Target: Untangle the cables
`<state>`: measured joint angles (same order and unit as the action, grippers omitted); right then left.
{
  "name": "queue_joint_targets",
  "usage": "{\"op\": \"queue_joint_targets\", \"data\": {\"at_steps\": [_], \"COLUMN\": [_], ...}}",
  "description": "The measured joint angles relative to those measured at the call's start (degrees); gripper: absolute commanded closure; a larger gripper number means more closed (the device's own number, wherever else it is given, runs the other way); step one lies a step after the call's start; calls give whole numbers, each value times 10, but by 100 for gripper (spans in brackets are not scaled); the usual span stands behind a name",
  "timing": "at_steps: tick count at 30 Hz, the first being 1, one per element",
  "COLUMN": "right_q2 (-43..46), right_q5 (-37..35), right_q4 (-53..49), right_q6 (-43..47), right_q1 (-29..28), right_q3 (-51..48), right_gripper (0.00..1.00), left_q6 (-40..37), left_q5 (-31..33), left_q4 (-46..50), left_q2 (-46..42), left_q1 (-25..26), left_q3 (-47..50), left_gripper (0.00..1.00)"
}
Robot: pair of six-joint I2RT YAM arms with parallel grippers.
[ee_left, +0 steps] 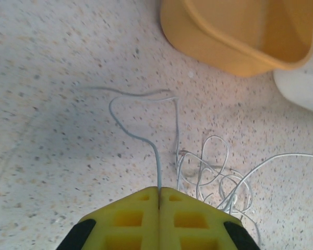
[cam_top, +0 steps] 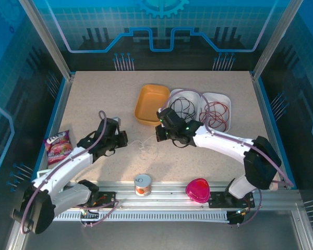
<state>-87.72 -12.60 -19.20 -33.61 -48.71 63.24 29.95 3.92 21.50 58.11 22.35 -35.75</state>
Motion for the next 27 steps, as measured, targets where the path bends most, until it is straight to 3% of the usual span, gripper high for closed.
{"op": "queue_joint_targets", "data": {"at_steps": [14, 27], "right_q2": [147, 342], "right_q5": [-109, -189], "right_q4": [-42, -118], "right_q6": [0, 2], "right_q1": [23, 113], "right_q3": [-57, -101], "right_gripper": [100, 100], "left_q6": [0, -1], "left_q5": [62, 87], "left_q4": [36, 62], "left_q2": [-106, -131], "left_q1": [-47, -93], "left_q3": [13, 15], "left_gripper": [100, 100]}}
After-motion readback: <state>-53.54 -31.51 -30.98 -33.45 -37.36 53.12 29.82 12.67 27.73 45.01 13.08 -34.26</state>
